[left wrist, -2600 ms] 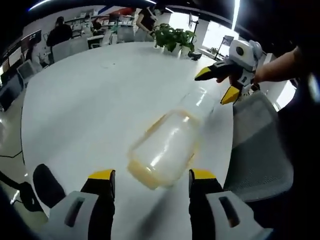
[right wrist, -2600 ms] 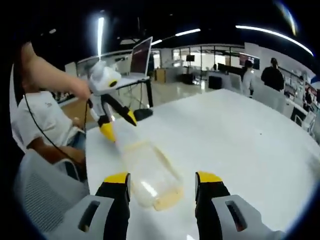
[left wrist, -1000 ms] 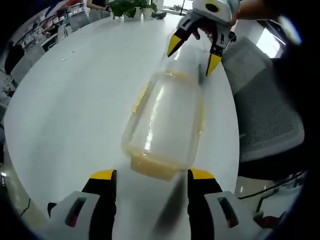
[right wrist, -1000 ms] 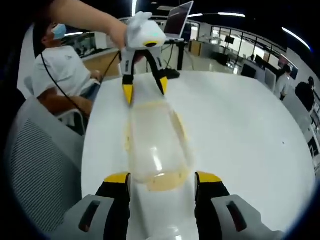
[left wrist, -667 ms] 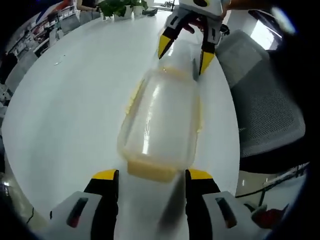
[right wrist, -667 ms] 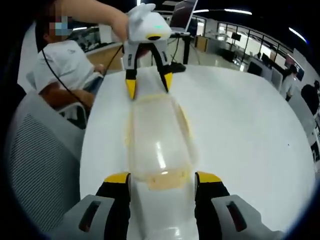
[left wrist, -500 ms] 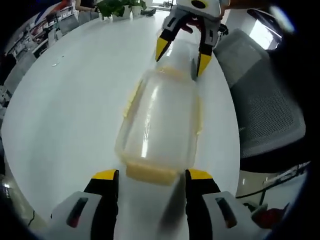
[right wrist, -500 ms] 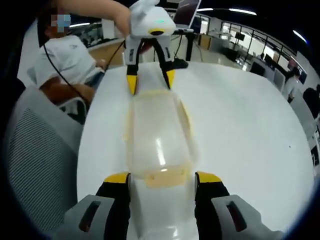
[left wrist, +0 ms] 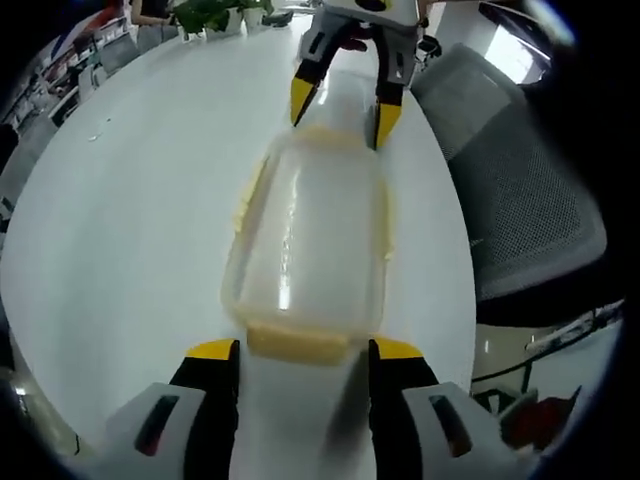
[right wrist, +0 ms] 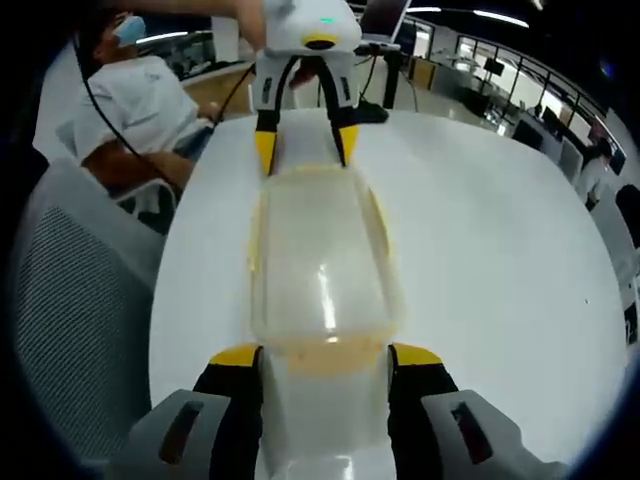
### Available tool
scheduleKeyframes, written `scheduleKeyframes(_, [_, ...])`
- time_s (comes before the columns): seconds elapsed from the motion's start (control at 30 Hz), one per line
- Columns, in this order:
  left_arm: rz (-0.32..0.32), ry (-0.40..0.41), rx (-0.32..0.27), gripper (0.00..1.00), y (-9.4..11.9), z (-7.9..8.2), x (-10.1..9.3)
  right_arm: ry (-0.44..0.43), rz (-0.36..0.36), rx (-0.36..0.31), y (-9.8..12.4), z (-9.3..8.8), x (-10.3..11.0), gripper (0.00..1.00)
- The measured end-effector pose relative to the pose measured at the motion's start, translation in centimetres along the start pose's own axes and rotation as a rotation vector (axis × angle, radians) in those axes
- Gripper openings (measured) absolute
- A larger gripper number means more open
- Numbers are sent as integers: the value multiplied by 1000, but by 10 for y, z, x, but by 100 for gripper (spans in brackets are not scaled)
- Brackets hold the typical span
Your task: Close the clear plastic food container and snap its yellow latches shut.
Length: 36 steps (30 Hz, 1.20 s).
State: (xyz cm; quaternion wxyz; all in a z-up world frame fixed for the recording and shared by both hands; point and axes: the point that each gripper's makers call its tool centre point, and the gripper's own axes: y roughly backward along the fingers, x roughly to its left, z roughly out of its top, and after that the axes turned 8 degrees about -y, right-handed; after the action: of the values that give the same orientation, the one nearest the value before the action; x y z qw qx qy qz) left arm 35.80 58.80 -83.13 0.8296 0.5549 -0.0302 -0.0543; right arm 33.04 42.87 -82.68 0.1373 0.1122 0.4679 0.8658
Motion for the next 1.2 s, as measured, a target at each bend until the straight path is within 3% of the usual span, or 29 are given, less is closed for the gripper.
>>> scheduleKeyframes(0.23, [-13, -14, 12, 50, -5, 2, -2, -52, 8, 52, -3, -7, 0, 48])
scheduleKeyframes(0.3, [-11, -33, 16, 50, -6, 2, -1, -7, 5, 13, -3, -1, 1, 48])
scheduleKeyframes(0.5, [-16, -27, 17, 51, -5, 2, -2, -68, 13, 44, -3, -3, 0, 49])
scheduleKeyframes(0.7, [-19, -65, 35, 48, -5, 0, -1, -4, 14, 47, -2, 0, -1, 47])
scheduleKeyframes(0.8, [-17, -62, 39, 47, -5, 1, 0, 15, 22, 90, -4, -7, 0, 48])
scheduleKeyframes(1.1, [-10, -73, 48, 46, -6, 1, 2, 22, 26, 106, -10, -8, 1, 48])
scheduleKeyframes(1.2, [1, -99, 62, 45, -6, 0, 2, 51, 16, 121, -9, -9, -1, 41])
